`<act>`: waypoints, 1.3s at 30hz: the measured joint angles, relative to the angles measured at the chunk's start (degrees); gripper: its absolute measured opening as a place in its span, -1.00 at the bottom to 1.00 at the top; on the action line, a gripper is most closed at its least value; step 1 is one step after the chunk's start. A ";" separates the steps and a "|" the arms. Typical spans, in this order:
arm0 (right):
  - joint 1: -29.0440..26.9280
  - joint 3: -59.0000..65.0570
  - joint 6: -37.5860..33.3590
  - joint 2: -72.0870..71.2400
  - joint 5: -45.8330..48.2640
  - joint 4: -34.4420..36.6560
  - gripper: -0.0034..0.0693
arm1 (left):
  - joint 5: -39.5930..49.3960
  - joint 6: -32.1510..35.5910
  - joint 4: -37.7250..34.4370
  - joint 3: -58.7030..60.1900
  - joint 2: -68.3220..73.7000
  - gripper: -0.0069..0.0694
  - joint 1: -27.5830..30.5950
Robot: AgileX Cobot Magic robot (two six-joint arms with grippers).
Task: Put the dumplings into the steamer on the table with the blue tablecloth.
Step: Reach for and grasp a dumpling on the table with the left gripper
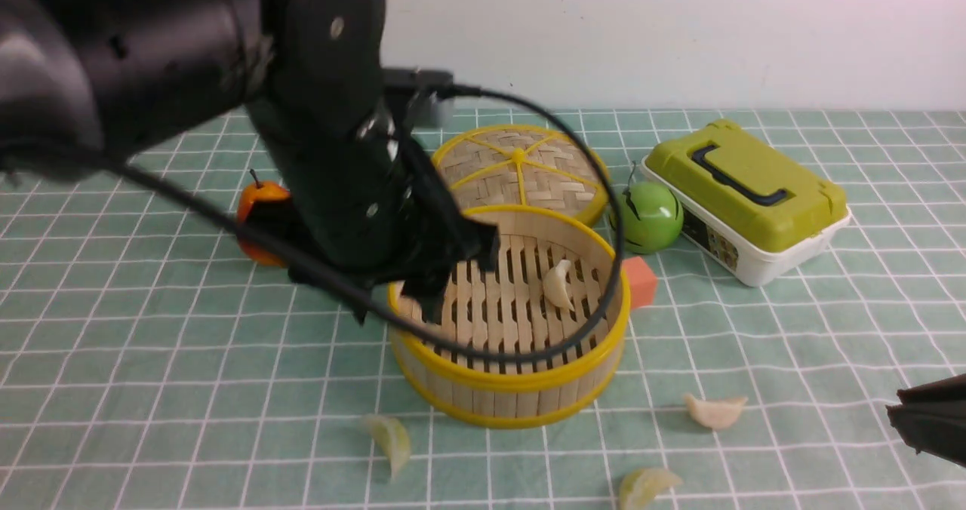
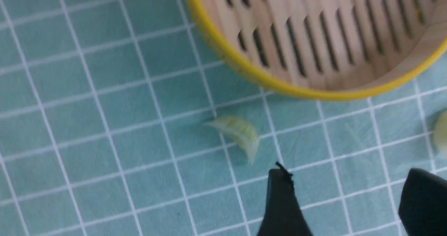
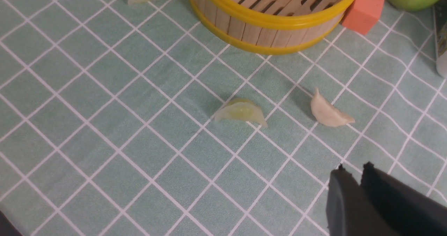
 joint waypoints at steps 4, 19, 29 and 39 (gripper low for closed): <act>0.00 0.00 0.01 0.00 -0.19 1.34 -0.70 | -10.09 -8.70 0.67 14.99 -4.50 0.30 0.40; 0.00 0.00 0.01 0.00 0.05 1.66 -0.67 | -31.46 -20.02 2.87 22.45 9.44 0.21 0.58; 0.00 0.00 0.01 0.00 0.05 1.66 -0.65 | -32.51 -22.12 6.45 22.45 10.55 -0.39 0.58; 0.00 0.00 0.01 0.00 0.01 1.66 -0.62 | -25.39 -20.09 8.51 21.96 7.11 -0.40 0.58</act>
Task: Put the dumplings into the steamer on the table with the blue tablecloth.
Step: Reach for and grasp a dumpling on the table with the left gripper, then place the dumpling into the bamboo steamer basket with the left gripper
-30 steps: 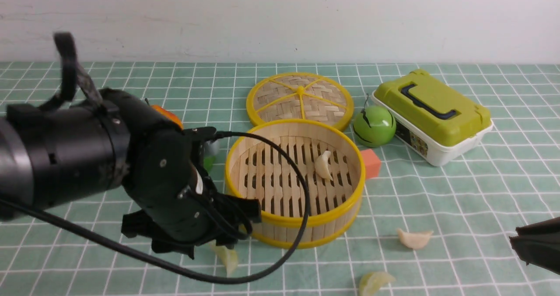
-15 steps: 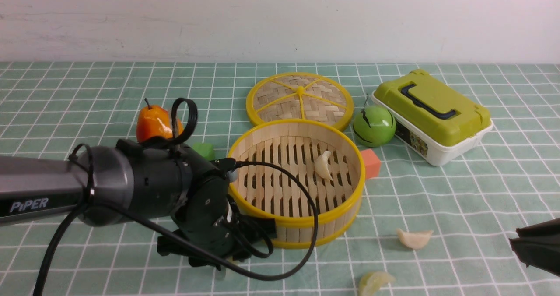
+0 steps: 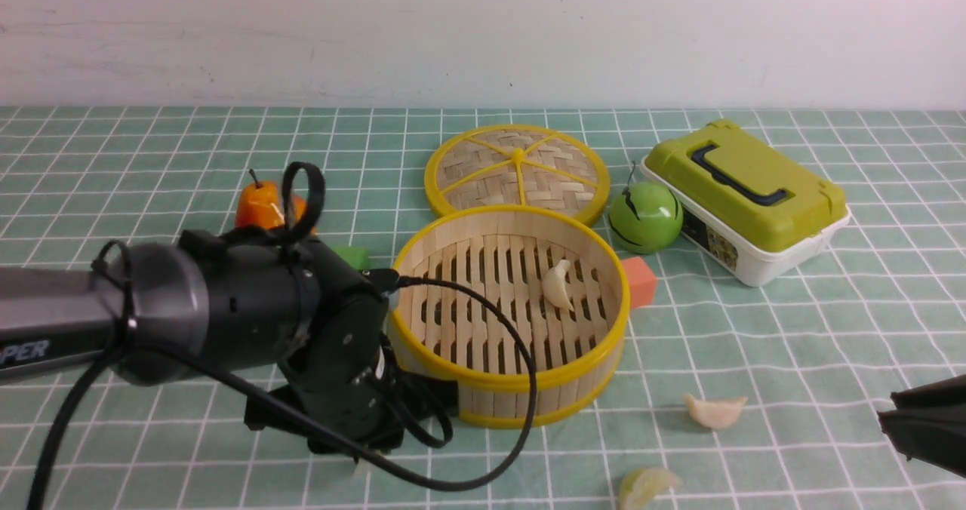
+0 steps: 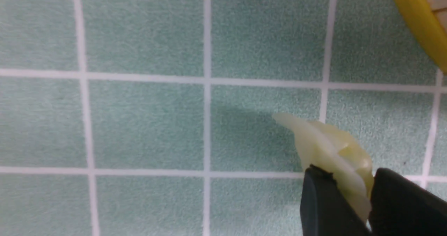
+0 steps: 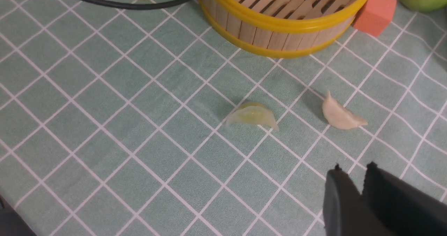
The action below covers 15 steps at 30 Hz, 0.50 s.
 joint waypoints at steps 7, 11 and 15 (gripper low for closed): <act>0.00 0.00 0.00 0.00 -0.07 0.00 -0.60 | 5.42 5.89 -2.30 -10.02 -7.78 -0.40 0.00; 0.00 0.00 0.00 0.00 -0.37 0.00 -0.60 | 6.45 13.58 -8.24 -19.10 -6.30 -0.40 0.02; 0.00 0.00 0.00 0.00 -0.43 0.00 -0.59 | 8.74 20.30 -12.38 -30.92 2.70 -0.40 0.02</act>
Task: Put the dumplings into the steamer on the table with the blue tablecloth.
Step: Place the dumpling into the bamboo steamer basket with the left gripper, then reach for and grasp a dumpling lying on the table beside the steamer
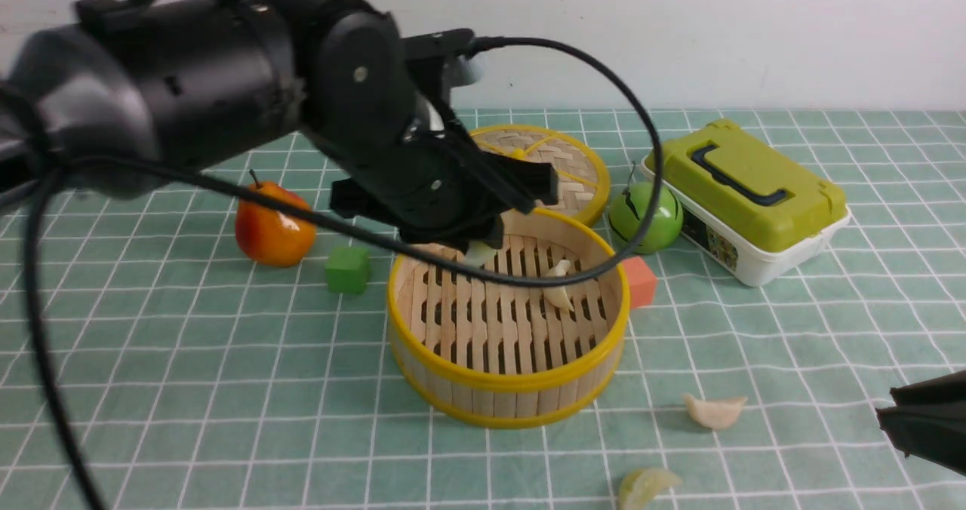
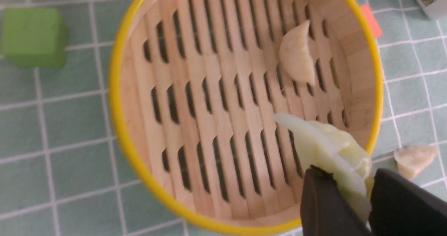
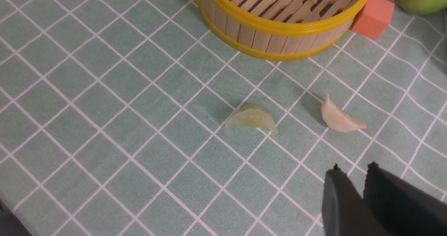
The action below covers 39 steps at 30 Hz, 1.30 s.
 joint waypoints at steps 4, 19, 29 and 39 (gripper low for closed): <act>0.00 0.00 0.00 0.00 0.24 0.13 -0.59 | 2.31 0.75 0.48 -7.83 10.19 -0.40 0.00; 0.00 0.00 0.00 0.00 0.39 0.05 -0.55 | 4.83 -4.16 7.69 -25.01 29.24 -0.28 0.05; 0.00 0.00 0.24 0.00 0.21 0.05 -0.56 | 12.23 -3.10 8.77 -29.71 27.74 0.23 0.05; 0.14 -9.05 5.29 9.59 6.75 0.12 -0.89 | 25.13 9.69 9.86 -32.28 4.55 -0.27 0.05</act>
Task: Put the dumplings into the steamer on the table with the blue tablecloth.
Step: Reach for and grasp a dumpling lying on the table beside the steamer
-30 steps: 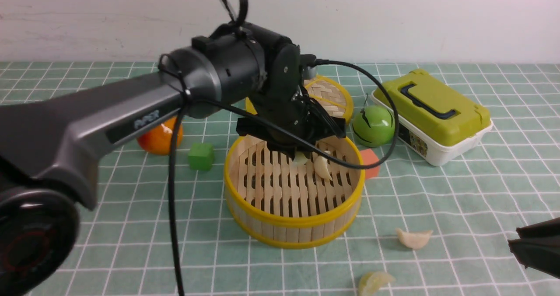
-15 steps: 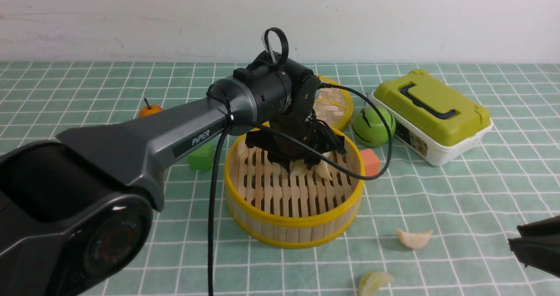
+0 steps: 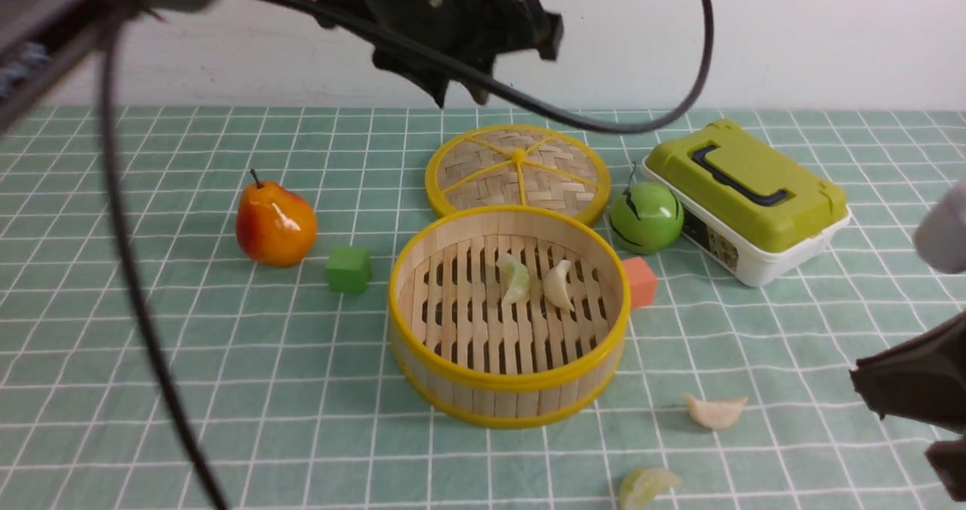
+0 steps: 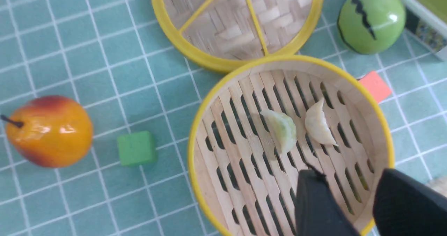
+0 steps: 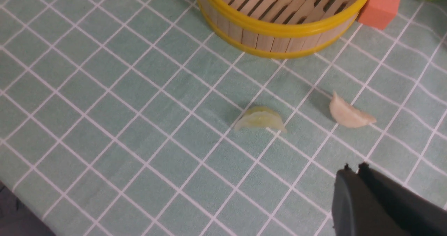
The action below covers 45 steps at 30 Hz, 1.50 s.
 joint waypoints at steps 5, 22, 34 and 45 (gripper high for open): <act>4.06 -1.31 0.76 9.19 3.63 -0.14 -0.91 | 0.26 0.90 -0.95 18.15 -17.55 -0.80 0.00; 9.01 -1.69 -7.08 35.52 -5.62 -7.41 -0.04 | -8.51 -1.00 -5.30 68.78 -50.68 -0.86 0.00; 9.01 -1.74 -10.61 46.29 -19.72 -15.07 0.65 | -9.35 -0.58 -7.25 69.48 -50.75 -0.86 0.00; 9.01 -1.80 -13.61 48.11 -20.68 -10.55 -0.22 | -9.35 -0.58 -7.25 69.52 -50.75 -0.86 0.00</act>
